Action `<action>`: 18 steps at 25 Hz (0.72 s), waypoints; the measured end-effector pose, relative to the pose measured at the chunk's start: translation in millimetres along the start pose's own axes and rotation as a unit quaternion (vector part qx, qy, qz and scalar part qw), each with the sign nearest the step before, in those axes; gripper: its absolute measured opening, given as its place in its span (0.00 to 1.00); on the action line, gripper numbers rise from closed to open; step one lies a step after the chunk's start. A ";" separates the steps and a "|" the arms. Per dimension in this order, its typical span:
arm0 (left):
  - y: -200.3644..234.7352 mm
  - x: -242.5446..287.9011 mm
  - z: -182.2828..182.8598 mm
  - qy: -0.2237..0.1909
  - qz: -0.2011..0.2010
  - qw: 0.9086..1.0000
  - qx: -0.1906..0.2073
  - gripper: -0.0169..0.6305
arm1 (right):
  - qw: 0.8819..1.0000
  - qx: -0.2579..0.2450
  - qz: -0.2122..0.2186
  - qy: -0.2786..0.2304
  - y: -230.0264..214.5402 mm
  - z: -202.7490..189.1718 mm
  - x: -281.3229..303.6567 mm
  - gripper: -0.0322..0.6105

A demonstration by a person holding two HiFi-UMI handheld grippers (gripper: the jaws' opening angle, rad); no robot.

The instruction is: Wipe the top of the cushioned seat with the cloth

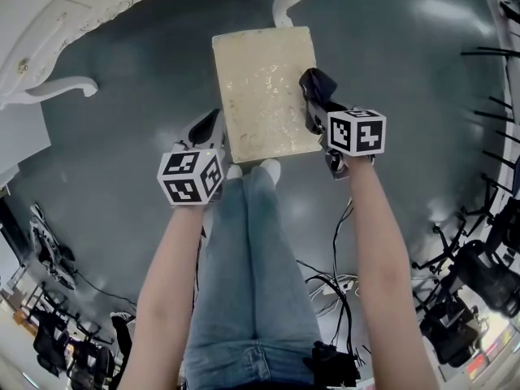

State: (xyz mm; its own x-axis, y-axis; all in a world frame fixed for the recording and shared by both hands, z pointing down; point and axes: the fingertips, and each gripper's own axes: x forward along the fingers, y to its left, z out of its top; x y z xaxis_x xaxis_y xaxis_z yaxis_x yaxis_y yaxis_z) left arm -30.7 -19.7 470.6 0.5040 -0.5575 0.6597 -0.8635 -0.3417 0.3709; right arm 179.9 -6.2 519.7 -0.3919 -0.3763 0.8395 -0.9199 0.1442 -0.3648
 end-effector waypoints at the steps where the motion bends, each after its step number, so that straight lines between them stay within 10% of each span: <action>1: -0.6 1.7 -0.1 0.001 0.000 1.000 0.000 0.03 | 1.000 -0.001 -0.004 0.002 -5.9 0.1 -0.2 0.12; 18: 6.4 16.7 -5.6 0.014 0.017 1.000 -0.003 0.03 | 0.996 -0.022 -0.054 0.071 -70.9 -6.5 21.5 0.12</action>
State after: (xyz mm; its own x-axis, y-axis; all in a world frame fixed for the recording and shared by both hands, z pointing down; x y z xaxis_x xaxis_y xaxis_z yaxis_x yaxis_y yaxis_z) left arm -27.9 -26.9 487.6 0.4731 -0.5479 0.6899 -0.8806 -0.3179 0.3514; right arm 236.6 -18.5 566.2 -0.2855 -0.2592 0.9227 -0.9555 0.1517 -0.2530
